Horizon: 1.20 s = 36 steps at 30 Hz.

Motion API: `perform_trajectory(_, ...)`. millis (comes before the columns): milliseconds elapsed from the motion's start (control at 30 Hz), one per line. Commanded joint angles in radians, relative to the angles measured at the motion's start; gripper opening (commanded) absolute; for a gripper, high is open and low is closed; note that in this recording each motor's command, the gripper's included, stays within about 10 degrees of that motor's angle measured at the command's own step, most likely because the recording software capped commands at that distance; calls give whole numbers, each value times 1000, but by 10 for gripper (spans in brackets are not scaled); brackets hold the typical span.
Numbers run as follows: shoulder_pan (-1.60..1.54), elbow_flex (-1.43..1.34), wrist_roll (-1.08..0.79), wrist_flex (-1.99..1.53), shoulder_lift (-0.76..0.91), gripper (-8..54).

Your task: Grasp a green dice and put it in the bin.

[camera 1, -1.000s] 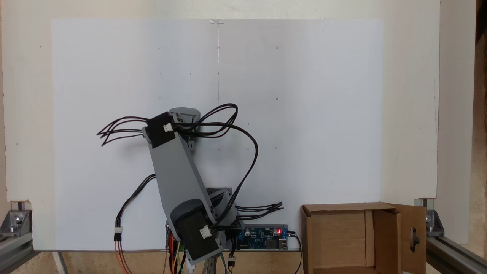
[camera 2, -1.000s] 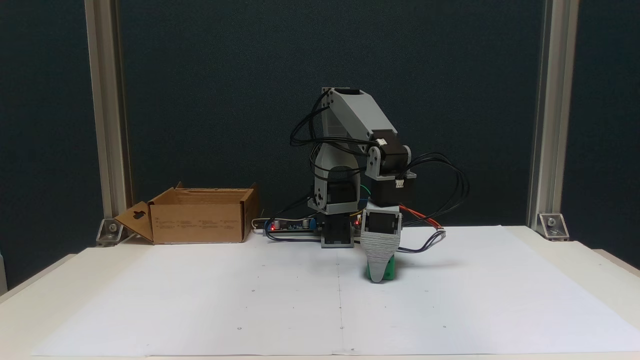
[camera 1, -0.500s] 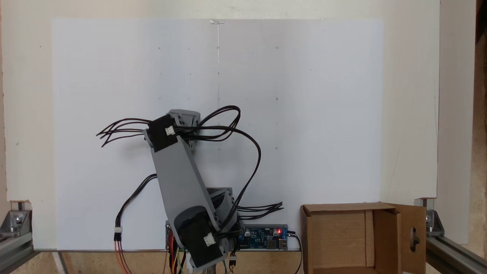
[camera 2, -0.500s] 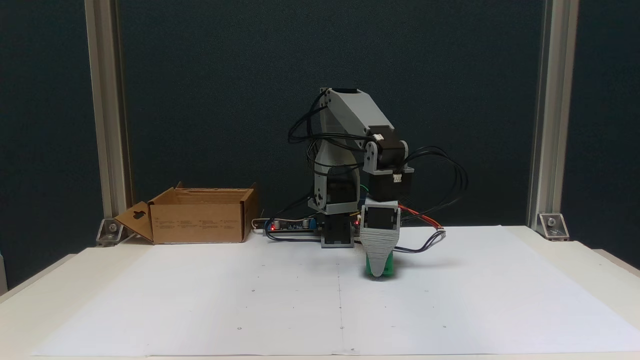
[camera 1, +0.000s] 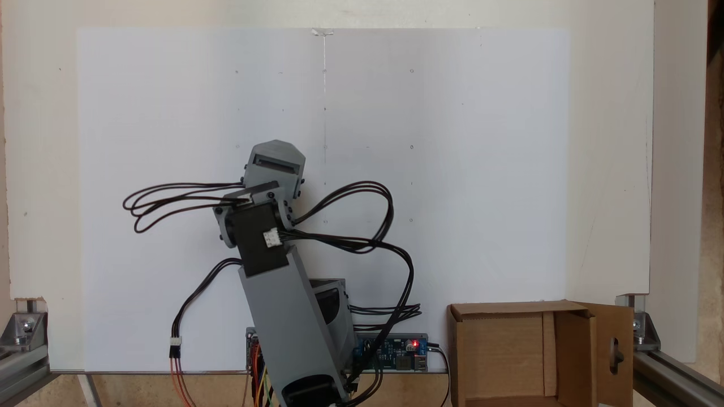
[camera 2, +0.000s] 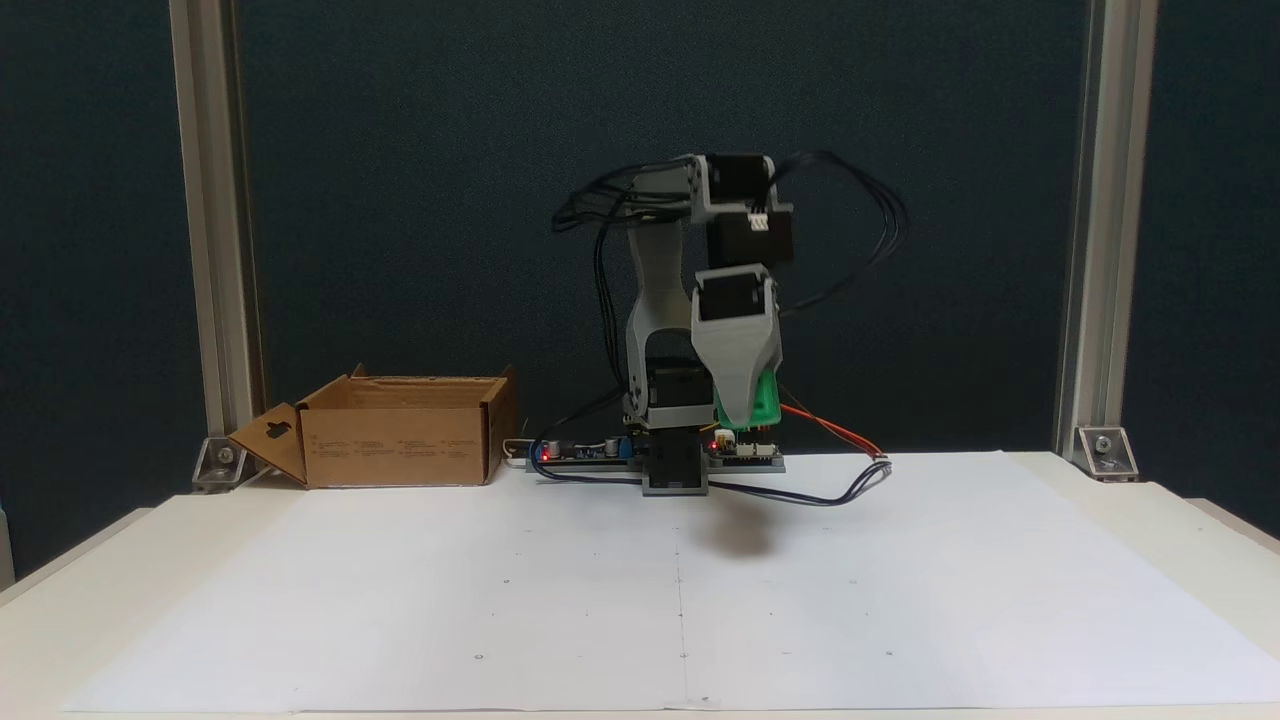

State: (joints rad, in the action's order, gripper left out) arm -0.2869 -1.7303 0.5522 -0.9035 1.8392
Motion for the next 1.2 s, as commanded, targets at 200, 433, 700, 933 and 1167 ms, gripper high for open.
perform_trajectory(200,341,230,-321,-137,28,116)
perform_trajectory(433,747,229,-517,-239,52,116)
perform_trajectory(700,1299,232,-785,-221,46,116)
perform_trajectory(933,1689,318,-948,-221,-58,116)
perform_trajectory(1167,2005,642,-1035,-230,-390,116)
